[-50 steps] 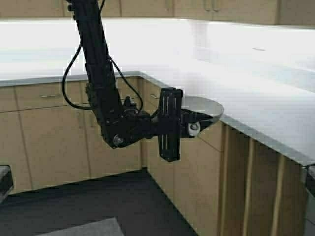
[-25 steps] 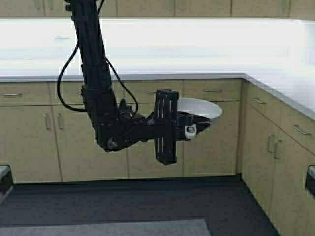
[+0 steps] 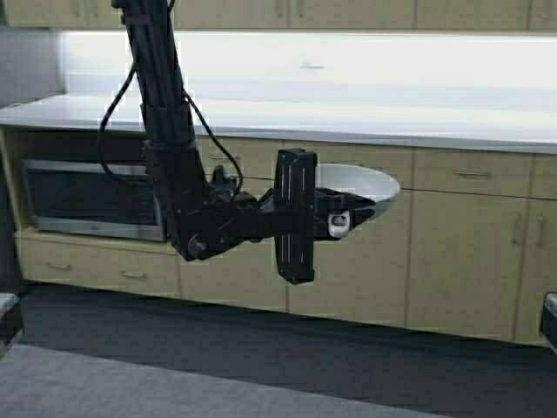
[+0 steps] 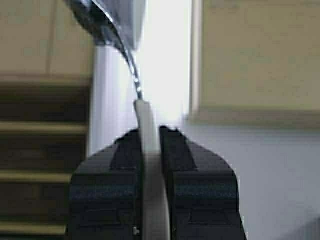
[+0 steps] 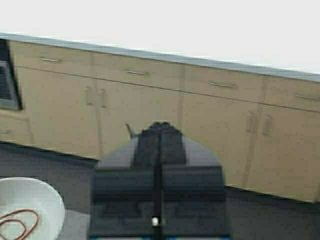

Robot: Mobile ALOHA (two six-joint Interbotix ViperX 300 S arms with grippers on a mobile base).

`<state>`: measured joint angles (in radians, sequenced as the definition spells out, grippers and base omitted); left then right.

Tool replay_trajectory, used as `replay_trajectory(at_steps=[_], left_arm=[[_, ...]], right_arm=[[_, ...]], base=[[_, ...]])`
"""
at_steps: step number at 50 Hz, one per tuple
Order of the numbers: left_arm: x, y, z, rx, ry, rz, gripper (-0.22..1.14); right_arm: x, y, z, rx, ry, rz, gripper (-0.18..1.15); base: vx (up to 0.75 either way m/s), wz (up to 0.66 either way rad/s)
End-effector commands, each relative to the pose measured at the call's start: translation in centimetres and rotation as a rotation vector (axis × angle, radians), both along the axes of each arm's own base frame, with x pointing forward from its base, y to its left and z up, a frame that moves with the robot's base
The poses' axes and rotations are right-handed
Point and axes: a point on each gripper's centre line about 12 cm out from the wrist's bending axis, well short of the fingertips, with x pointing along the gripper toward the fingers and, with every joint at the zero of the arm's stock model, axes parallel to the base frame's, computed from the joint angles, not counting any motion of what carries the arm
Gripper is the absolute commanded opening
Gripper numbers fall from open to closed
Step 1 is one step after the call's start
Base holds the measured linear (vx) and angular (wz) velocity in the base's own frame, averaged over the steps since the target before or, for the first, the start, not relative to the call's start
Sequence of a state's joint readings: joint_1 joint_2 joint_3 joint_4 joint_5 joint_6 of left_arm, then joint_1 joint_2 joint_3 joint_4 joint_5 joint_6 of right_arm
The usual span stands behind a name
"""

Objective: Wash the pan

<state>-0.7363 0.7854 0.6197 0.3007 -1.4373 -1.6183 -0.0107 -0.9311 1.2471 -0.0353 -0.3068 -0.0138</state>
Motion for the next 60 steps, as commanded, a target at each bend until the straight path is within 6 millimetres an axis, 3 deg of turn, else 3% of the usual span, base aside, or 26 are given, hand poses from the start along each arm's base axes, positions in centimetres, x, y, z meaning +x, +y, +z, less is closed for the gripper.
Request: replay_trajectory(at_steps=[1, 35, 60], left_arm=[[0.5, -0.1, 2.7, -0.042, -0.064, 0.011, 0.02], [0.6, 0.0, 5.6, -0.084, -0.098, 0.027, 0.02], [-1.0, 2.1, 5.3, -0.047, -0.04, 0.069, 0.02]], right_arm=[[0.2, 0.0, 0.5, 0.0, -0.017, 0.0, 0.06], [0.2, 0.0, 0.6, 0.0, -0.023, 0.003, 0.06], [0.1, 0.0, 0.2, 0.008, -0.024, 0.003, 0.06]], base=[[0.08, 0.75], [0.09, 0.68], [0.11, 0.54]])
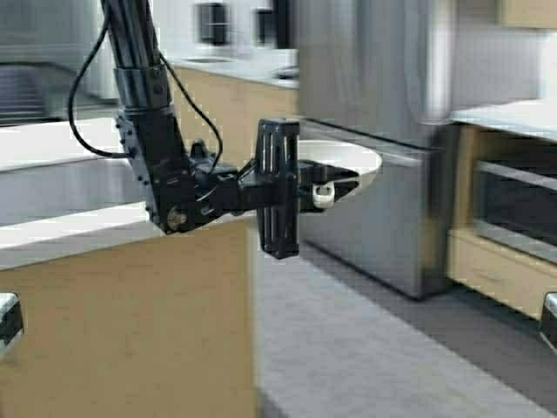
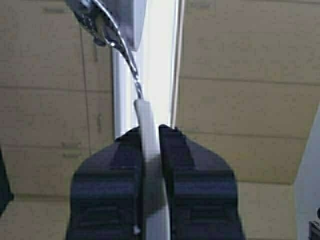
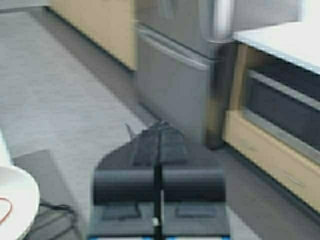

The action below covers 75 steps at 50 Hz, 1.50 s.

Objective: Wash the pan

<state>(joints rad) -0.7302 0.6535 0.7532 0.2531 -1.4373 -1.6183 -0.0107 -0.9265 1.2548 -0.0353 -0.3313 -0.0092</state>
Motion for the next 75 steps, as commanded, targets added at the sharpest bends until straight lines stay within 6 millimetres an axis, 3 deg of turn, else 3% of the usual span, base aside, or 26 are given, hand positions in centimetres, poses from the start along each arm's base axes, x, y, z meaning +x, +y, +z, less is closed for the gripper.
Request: replay_trajectory(at_steps=[1, 35, 51, 61, 68, 75], left_arm=[[0.3, 0.1, 2.2, -0.041, -0.046, 0.022, 0.02], [-0.9, 2.6, 0.1, 0.025, -0.001, 0.106, 0.02], [0.8, 5.1, -1.1, 0.039, 0.011, 0.139, 0.02], [1.3, 5.6, -0.8, 0.031, -0.009, 0.098, 0.02], [2.8, 6.0, -0.8, 0.02, -0.023, 0.094, 0.02], [5.9, 6.0, -0.4, 0.024, -0.057, 0.065, 0.02]], right_arm=[[0.1, 0.0, 0.3, 0.005, -0.012, 0.0, 0.06], [0.7, 0.0, 0.4, 0.008, 0.003, 0.002, 0.06], [0.5, 0.0, 0.0, 0.017, 0.012, 0.001, 0.06], [0.1, 0.0, -0.2, 0.02, 0.006, 0.002, 0.06], [-0.7, 0.0, -0.2, 0.023, -0.012, 0.001, 0.06], [-1.7, 0.0, 0.1, 0.022, -0.035, -0.001, 0.06]], base=[[0.13, 0.63], [0.13, 0.5], [0.14, 0.28], [0.19, 0.24], [0.2, 0.18], [0.17, 0.17]])
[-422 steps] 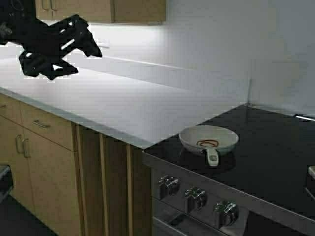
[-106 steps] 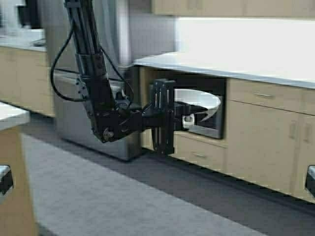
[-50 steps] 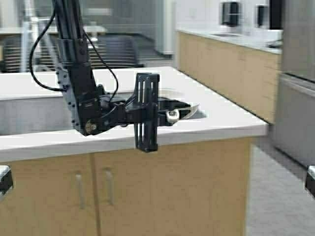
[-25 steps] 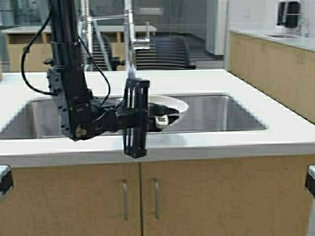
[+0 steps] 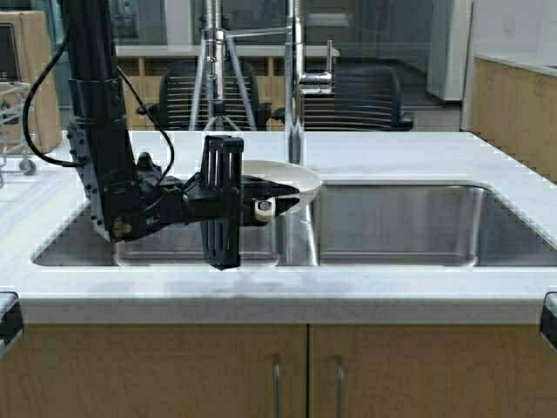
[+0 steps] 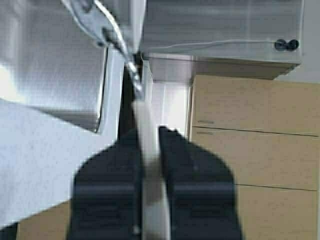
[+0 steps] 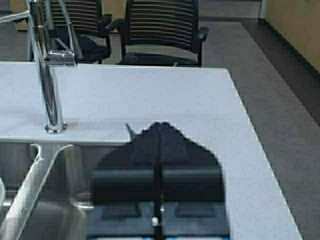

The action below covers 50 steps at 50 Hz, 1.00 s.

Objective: Wash the pan

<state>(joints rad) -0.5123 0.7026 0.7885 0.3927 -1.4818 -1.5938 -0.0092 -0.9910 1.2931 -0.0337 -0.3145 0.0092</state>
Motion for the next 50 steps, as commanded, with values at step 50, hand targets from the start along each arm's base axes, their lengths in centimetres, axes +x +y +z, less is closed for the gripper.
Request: replay_trajectory(at_steps=[50], left_arm=[[-0.9, -2.0, 2.6, -0.063, 0.015, -0.173, 0.02]], right_arm=[[2.9, -0.1, -0.5, 0.007, 0.123, -0.002, 0.06]], base=[[0.15, 0.14]])
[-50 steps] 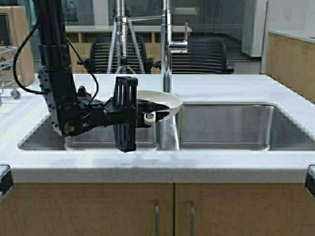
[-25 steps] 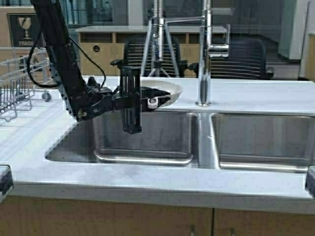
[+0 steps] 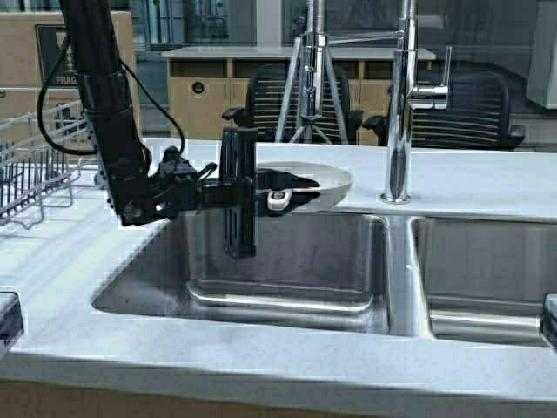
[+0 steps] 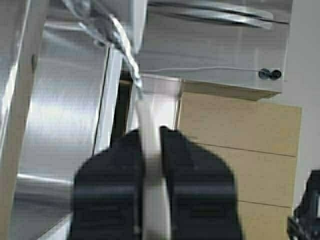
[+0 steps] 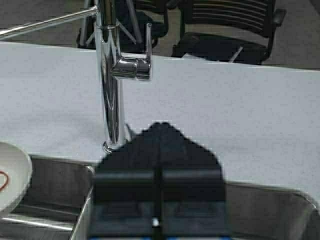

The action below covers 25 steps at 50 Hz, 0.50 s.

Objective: Wash the pan

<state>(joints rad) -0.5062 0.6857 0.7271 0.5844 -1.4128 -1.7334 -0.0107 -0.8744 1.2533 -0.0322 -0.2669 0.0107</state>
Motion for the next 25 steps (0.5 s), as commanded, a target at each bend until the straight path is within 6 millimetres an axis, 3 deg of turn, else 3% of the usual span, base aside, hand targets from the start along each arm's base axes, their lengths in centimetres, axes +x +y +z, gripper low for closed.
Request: replay_trajectory(at_steps=[1, 8, 12, 15, 23, 25], left_arm=[[-1.3, 0.1, 2.0, -0.028, -0.055, 0.011, 0.02], [-3.3, 1.1, 2.0, -0.02, -0.069, 0.042, 0.02], [-4.0, 1.5, 2.1, -0.024, -0.074, 0.041, 0.02], [-4.6, 1.9, 1.9, -0.023, -0.066, 0.041, 0.02], [-5.5, 2.4, 1.6, -0.038, -0.054, 0.04, 0.02], [-5.6, 2.4, 1.5, -0.042, -0.052, 0.039, 0.02]], right_arm=[[1.3, 0.0, 0.8, 0.003, 0.0, 0.001, 0.06], [3.2, 0.3, 1.5, 0.041, 0.014, 0.008, 0.08], [4.9, 0.3, 2.0, 0.078, 0.029, 0.003, 0.19], [6.6, 0.6, 2.4, 0.105, 0.042, 0.01, 0.37], [12.5, 2.3, 2.5, 0.107, 0.102, 0.06, 1.02], [14.0, 2.8, 2.3, 0.104, 0.117, 0.072, 1.09]], base=[[0.14, -0.04], [0.13, -0.05], [0.12, -0.04], [0.1, -0.04], [0.08, -0.05], [0.06, -0.05]])
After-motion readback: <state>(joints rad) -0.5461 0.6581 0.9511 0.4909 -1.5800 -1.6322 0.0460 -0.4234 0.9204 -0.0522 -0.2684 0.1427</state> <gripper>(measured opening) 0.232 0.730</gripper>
